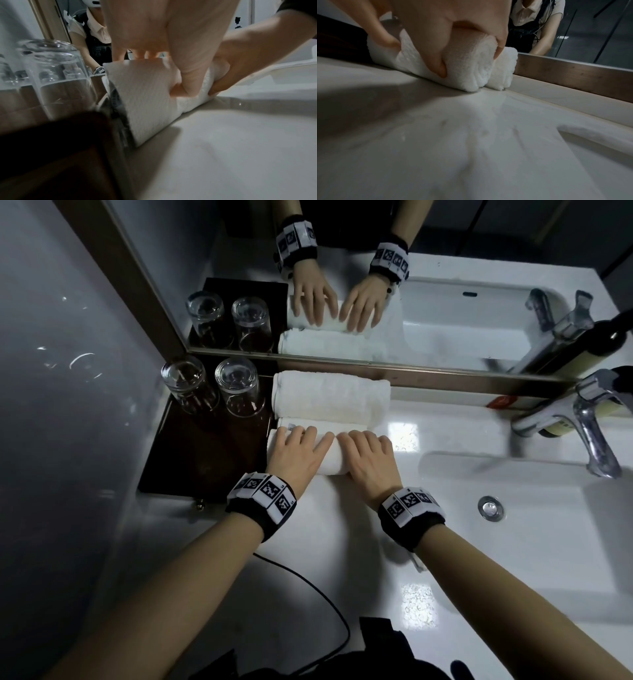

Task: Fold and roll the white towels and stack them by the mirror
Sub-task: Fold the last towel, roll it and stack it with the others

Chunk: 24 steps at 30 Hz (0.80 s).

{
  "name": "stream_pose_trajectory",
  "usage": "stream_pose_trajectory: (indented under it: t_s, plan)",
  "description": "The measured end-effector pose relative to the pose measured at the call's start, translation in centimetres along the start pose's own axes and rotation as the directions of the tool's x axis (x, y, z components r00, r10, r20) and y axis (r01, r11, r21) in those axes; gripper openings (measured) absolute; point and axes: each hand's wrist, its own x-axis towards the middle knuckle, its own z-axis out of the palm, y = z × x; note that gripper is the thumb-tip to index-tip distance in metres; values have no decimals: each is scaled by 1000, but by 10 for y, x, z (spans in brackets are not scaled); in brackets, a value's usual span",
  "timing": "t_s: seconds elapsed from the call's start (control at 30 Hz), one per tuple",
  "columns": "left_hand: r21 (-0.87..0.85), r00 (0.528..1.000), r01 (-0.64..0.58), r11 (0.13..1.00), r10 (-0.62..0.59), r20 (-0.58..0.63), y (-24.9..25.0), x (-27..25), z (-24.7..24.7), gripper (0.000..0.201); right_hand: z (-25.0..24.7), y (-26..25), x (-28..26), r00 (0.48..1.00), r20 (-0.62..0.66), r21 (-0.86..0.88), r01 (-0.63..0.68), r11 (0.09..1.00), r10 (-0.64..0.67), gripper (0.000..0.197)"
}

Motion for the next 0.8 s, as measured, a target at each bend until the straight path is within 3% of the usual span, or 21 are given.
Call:
stream_pose_trajectory:
  t_s: [0.1, 0.37, 0.57, 0.8]
  plan:
    - [46, 1000, -19, 999, 20, -19, -5, -4, 6, 71, 0, 1, 5, 1000, -2, -25, 5, 1000, -5, 37]
    - [149, 998, 10, 989, 0, -65, -6, -7, 6, 81, -1, 0, 0, 988, -154, -2, 20, 1000, -20, 37]
    - [170, 992, 22, 985, -1, -128, -6, 4, 10, 67, 1, -5, 11, 999, -27, -51, -32, 998, 30, 37]
    - [171, 988, 59, 983, -33, -152, -5, 9, 11, 59, 2, -7, 15, 993, -115, -230, -27, 973, 0, 28]
